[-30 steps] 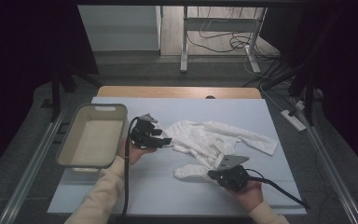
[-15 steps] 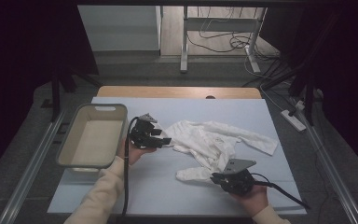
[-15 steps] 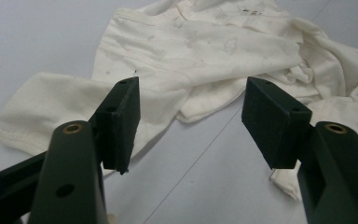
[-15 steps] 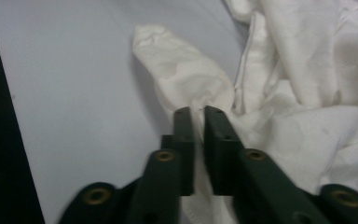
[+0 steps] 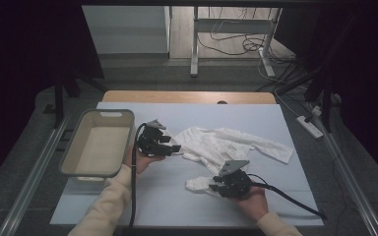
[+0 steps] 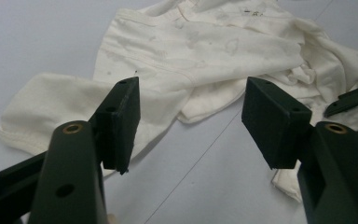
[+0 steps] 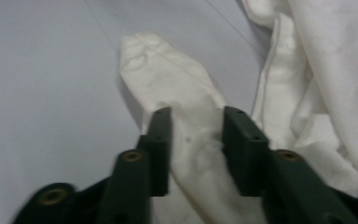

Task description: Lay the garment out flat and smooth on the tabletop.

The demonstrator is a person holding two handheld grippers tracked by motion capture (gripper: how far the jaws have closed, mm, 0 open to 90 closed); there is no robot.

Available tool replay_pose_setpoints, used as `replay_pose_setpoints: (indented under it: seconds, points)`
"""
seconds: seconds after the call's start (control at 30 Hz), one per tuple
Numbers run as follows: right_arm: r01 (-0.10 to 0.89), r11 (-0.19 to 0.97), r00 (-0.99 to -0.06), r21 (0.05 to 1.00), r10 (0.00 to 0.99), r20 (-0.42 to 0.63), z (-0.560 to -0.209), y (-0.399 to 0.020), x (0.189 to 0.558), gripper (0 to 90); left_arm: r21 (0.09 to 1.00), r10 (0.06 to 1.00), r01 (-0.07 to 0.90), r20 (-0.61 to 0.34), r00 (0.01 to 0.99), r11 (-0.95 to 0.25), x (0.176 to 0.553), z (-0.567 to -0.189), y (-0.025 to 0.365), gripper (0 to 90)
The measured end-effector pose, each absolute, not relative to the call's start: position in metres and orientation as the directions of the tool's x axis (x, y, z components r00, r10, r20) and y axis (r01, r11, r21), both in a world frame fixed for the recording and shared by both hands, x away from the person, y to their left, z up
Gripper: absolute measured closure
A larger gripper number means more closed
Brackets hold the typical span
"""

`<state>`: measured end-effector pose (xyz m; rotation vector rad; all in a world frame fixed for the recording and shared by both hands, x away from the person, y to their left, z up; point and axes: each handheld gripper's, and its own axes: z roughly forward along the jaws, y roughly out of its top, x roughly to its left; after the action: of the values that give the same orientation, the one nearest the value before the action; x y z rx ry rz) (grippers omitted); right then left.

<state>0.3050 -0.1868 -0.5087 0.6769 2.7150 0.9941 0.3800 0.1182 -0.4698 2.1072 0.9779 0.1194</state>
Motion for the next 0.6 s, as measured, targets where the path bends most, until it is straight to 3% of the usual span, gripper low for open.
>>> replay_pose_setpoints:
  seconds: [0.2, 0.6]
  points:
    - [0.341, 0.692, -0.894, 0.636, 0.447, -0.007, -0.509, -0.187, 0.301, 83.0, 0.696, 0.679, 0.604, -0.227, 0.698, -0.388, 0.38, -0.47, 0.118, 37.7]
    - [0.327, 0.708, -0.919, 0.626, 0.394, 0.035, -0.504, -0.19, 0.28, 84.6, 0.693, 0.676, 0.604, -0.227, 0.701, -0.394, 0.38, -0.47, 0.118, 37.8]
